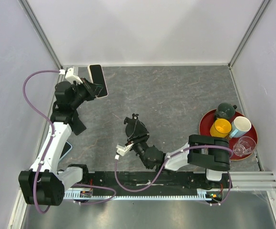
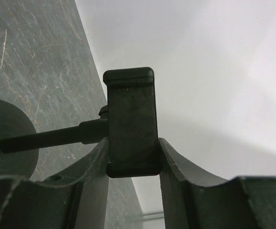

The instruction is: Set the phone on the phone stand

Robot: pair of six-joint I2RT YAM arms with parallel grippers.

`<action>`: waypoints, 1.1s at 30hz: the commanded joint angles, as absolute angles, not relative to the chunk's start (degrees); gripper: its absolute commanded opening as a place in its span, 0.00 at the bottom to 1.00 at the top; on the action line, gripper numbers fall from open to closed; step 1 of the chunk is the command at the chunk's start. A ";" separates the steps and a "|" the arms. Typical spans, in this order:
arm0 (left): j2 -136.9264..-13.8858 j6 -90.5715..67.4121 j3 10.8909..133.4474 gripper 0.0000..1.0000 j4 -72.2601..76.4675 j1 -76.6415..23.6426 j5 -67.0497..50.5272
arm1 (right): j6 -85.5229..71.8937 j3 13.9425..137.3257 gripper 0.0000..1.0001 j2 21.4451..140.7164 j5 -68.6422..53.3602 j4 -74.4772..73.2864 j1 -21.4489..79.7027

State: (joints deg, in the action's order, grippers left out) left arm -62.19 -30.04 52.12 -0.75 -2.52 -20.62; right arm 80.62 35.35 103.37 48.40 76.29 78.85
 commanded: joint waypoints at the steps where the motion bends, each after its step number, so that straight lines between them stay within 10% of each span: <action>1: -60.73 -31.82 52.91 0.02 6.06 -2.02 -23.11 | 73.07 34.98 0.00 100.58 53.44 88.46 81.56; 13: -61.61 -33.04 52.91 0.02 7.82 -1.93 -26.54 | 29.36 46.31 0.00 83.93 31.21 18.05 76.29; 33: -62.31 -34.19 52.47 0.02 8.96 -1.85 -27.77 | 61.77 45.78 0.00 90.00 35.86 50.62 69.35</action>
State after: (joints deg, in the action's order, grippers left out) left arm -62.59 -32.16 52.10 2.31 -2.22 -26.00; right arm 52.49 42.61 89.54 37.71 42.96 72.16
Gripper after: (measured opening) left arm 0.194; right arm 0.469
